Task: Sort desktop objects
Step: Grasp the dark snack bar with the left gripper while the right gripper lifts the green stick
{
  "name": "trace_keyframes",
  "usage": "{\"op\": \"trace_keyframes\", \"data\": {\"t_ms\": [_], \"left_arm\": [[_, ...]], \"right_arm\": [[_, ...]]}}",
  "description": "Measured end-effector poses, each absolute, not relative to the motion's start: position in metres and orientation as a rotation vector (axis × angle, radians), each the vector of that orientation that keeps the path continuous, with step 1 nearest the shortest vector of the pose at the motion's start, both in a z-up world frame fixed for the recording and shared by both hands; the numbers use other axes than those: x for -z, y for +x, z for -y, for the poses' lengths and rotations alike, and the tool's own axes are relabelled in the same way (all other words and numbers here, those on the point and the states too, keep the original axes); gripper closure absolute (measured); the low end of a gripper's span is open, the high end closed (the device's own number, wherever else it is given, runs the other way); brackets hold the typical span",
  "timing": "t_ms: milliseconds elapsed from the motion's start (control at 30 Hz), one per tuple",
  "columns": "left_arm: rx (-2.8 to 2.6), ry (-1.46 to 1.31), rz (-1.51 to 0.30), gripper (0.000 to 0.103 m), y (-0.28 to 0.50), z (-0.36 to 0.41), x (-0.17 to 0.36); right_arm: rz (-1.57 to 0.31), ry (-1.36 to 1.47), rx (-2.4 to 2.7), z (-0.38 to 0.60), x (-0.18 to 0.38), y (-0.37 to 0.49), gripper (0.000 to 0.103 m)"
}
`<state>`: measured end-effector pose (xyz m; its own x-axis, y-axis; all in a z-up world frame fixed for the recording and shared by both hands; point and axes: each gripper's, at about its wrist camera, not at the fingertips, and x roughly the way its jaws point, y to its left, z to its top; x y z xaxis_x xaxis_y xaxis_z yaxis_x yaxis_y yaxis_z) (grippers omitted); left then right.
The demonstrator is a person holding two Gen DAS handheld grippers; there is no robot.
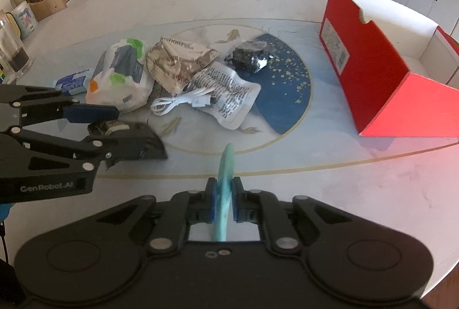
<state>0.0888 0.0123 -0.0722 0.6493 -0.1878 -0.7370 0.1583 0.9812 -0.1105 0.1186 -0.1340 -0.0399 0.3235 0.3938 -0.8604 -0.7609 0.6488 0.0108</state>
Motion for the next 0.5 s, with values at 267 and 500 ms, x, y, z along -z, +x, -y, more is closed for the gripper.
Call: {"op": "trace_keyframes", "data": {"t_ms": [267, 500], "left_arm": [[0.194, -0.056, -0.855, 0.103, 0.089, -0.007, 0.064], [0.222, -0.061, -0.866, 0.078, 0.085, -0.006, 0.064]], "right_arm": [[-0.947, -0.426, -0.793, 0.149, 0.024, 0.127, 0.095], [-0.950, -0.416, -0.797, 0.159, 0.023, 0.132, 0.095]]}}
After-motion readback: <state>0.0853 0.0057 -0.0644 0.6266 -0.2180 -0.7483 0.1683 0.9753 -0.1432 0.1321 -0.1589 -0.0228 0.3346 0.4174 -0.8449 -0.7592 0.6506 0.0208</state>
